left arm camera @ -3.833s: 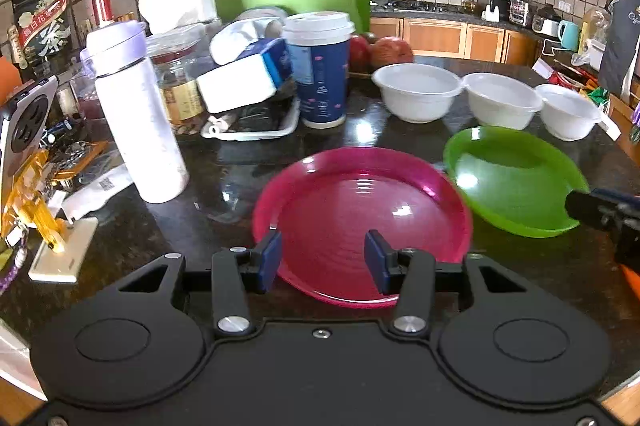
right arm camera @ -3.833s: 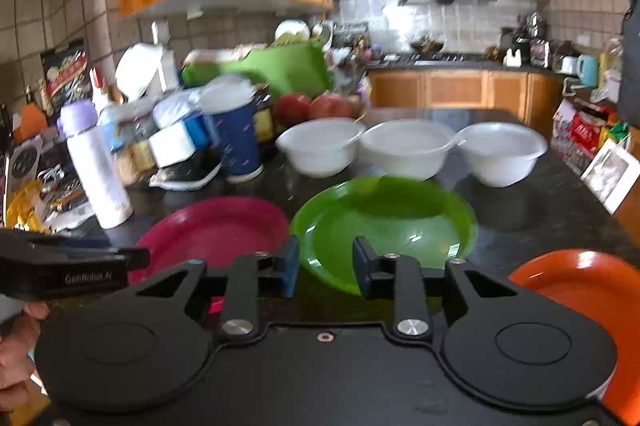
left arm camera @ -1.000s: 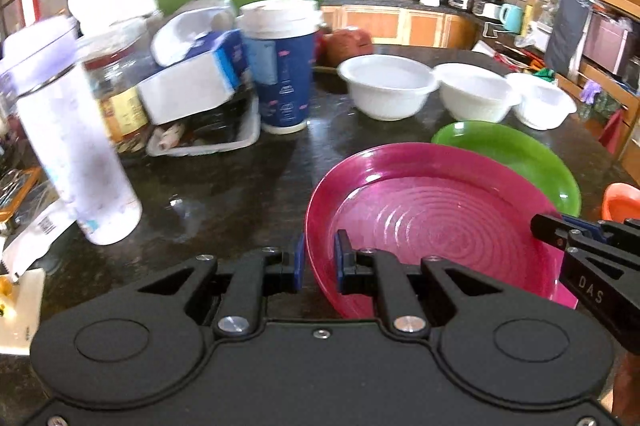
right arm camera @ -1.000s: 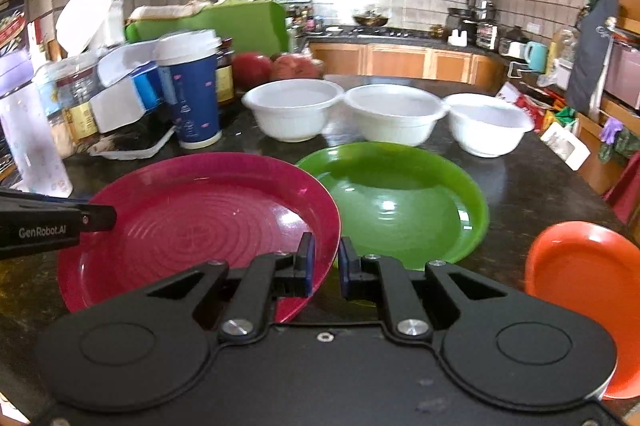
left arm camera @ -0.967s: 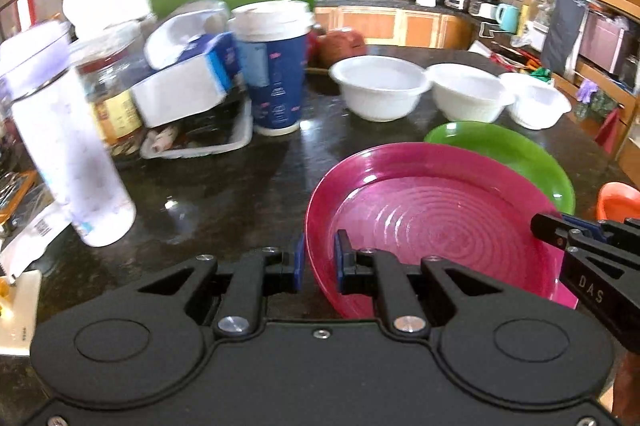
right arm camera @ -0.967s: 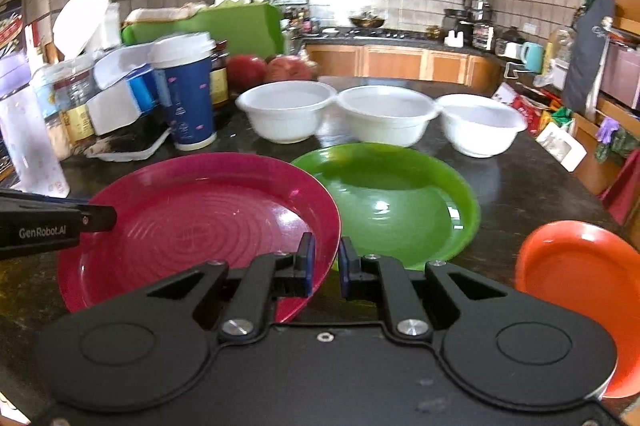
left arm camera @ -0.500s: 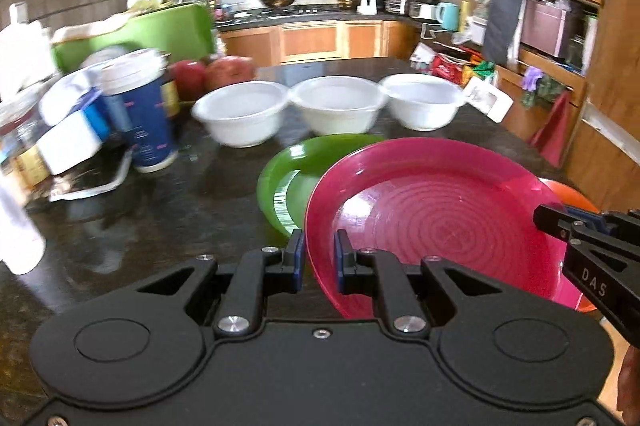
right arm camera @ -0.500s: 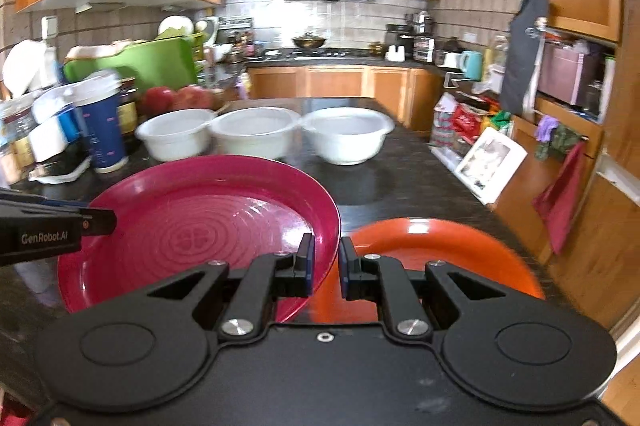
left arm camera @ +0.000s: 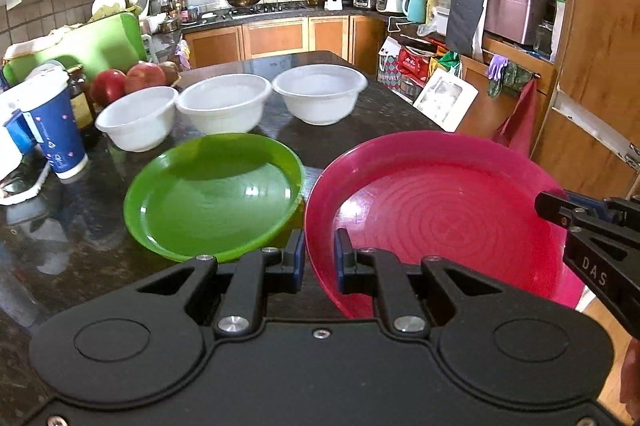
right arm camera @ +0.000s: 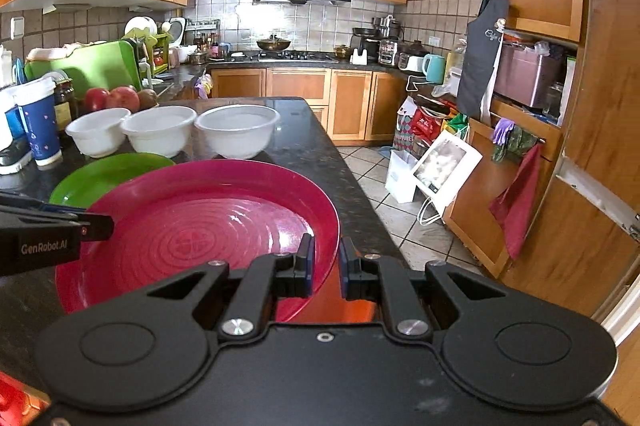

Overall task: Organize plates and bowls
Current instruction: 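Lift the magenta plate with the left tool and carry it over the orange plate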

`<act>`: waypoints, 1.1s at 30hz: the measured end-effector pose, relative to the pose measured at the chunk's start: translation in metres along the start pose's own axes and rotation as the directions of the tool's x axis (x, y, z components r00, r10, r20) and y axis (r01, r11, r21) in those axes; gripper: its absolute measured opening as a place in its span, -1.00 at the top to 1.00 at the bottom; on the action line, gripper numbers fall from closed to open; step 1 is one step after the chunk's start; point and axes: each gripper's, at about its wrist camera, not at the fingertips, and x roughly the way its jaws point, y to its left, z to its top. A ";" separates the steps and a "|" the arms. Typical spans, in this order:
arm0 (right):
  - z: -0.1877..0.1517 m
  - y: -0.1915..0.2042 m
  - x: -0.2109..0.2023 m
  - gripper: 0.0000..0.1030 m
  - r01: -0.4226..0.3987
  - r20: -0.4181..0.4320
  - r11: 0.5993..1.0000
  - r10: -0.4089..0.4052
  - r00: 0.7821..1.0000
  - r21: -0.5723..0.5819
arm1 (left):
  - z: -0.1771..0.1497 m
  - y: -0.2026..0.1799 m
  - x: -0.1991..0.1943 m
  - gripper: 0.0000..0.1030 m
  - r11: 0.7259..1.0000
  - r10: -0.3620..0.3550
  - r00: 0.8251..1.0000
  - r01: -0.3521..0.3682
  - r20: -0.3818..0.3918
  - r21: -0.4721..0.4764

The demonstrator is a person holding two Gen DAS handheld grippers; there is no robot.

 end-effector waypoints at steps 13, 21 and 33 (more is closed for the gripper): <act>-0.006 -0.016 0.033 0.72 -0.055 -0.046 0.998 0.054 0.997 -0.026 | -0.015 -0.030 0.006 0.62 0.997 0.066 0.997 -0.068 -0.045 -0.032; -0.006 -0.014 0.042 0.72 -0.082 -0.057 0.996 0.079 0.995 -0.041 | -0.016 -0.036 0.011 0.62 0.994 0.095 0.994 -0.097 -0.051 -0.043; -0.011 -0.016 0.043 0.61 -0.064 -0.043 0.995 0.061 0.997 -0.072 | -0.015 -0.040 0.015 0.40 0.995 0.089 0.994 -0.091 -0.061 -0.037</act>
